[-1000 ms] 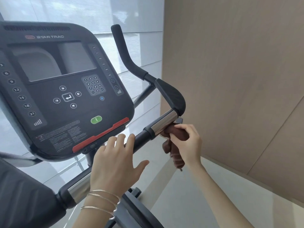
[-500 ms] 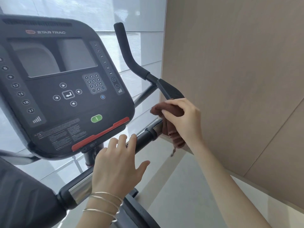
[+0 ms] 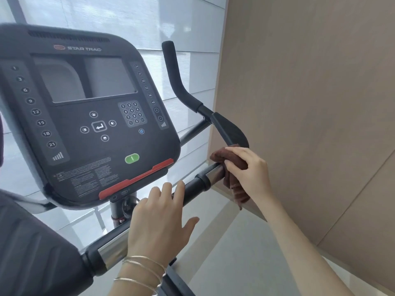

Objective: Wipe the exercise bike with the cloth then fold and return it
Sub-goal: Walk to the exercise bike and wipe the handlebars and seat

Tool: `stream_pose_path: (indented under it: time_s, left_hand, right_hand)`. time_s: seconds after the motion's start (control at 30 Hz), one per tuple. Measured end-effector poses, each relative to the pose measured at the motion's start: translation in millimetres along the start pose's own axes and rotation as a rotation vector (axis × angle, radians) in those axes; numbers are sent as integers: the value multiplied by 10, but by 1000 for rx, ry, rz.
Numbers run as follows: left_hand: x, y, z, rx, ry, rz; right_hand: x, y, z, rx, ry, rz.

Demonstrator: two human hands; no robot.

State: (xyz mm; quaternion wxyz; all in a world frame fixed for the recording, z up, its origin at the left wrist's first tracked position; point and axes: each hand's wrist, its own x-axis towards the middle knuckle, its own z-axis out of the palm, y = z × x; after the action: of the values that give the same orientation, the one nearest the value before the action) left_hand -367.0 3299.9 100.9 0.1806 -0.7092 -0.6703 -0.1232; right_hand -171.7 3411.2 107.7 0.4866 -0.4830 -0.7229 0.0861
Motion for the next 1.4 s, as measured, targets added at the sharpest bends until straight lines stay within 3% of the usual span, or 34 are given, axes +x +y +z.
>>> stream_pose_path:
  time_s: [0.27, 0.37, 0.5, 0.67, 0.87, 1.0, 1.13, 1.27, 1.4]
  left_hand:
    - [4, 0, 43, -21, 10, 6]
    - [5, -3, 49, -21, 11, 7]
    - [5, -13, 44, -19, -2, 2]
    - [3, -4, 50, -6, 11, -5]
    - [-1, -15, 75, 7, 55, 4]
    - [4, -16, 58, 21, 55, -1]
    - [0, -11, 59, 14, 56, 3]
    - [2, -26, 65, 34, 67, 14]
    - [8, -17, 58, 36, 67, 9]
  right_hand:
    - [-383, -213, 339, 13, 180, -79]
    - [-323, -190, 285, -9, 125, -132]
    - [8, -103, 86, -56, 40, -27]
    - [-29, -202, 214, -48, 175, 40]
    - [-250, -272, 350, 5, 131, -139]
    - [1, -79, 185, -21, 120, -24]
    - [-84, -22, 197, -41, 213, 3]
    - [-414, 66, 216, 138, 294, 135]
    - [-726, 53, 214, 225, 211, 235]
